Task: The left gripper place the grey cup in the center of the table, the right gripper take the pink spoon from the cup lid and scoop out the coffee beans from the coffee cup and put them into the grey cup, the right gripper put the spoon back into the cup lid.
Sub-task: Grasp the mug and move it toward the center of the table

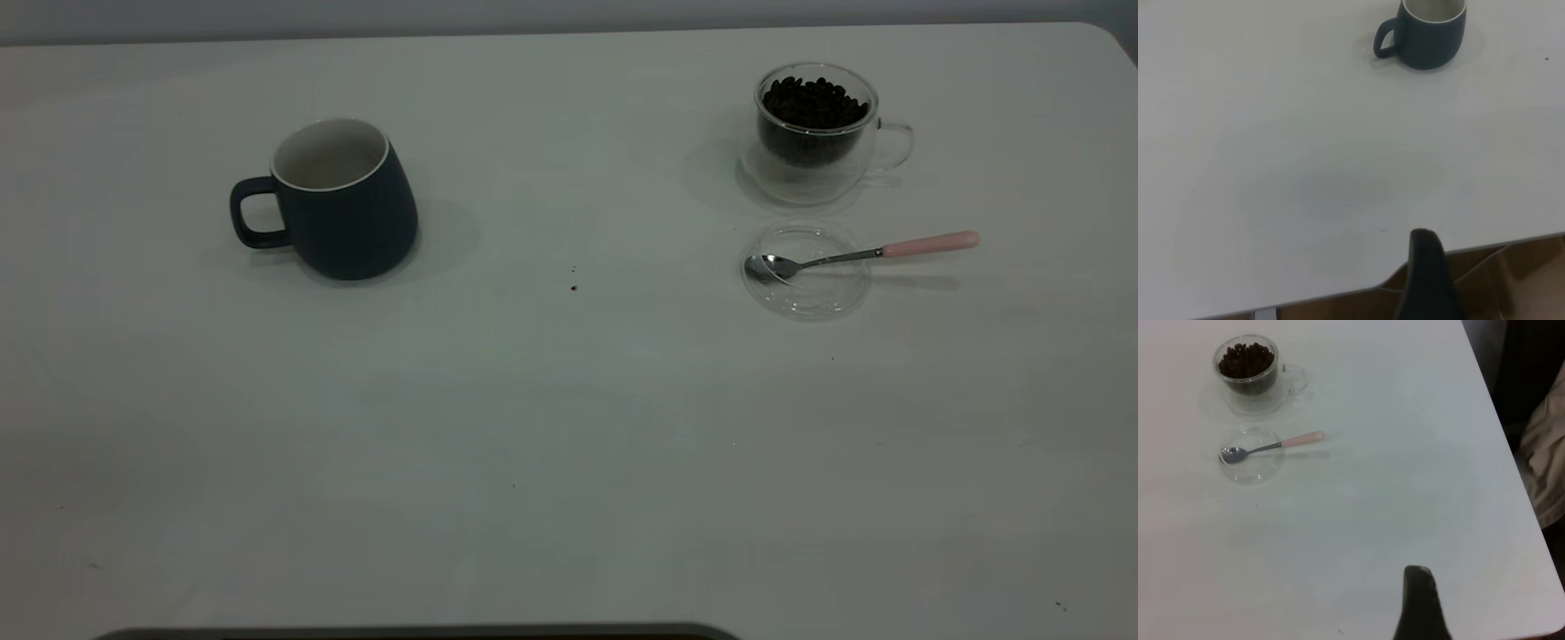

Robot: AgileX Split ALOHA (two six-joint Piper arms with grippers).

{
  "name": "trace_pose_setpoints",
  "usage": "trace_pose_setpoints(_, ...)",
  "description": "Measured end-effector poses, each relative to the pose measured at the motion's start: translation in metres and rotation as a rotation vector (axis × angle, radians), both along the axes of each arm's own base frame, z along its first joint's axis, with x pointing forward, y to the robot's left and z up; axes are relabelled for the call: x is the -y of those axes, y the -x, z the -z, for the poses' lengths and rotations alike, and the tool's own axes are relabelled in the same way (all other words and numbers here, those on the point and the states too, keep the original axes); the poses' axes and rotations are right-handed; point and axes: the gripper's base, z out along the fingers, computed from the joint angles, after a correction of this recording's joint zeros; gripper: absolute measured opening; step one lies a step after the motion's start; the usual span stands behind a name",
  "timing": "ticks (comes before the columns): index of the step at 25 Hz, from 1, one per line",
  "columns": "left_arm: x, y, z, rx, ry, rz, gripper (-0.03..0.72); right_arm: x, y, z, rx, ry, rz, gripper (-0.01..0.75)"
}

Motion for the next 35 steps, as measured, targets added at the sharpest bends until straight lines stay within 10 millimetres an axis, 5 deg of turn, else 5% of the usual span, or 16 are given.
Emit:
trace_pose_setpoints(24,-0.005,-0.005,-0.002,-0.025,0.024,-0.101,0.565,0.000,0.000,0.000,0.000,0.001,-0.001,0.579)
trace_pose_setpoints(28,-0.009,-0.035,-0.017,-0.080,0.021,-0.161,0.565,0.000,0.000,0.000,0.000,0.001,-0.001,0.579)
trace_pose_setpoints(35,-0.004,-0.124,-0.034,-0.093,0.014,-0.116,0.565,0.000,0.000,0.000,0.000,0.000,0.000,0.579)
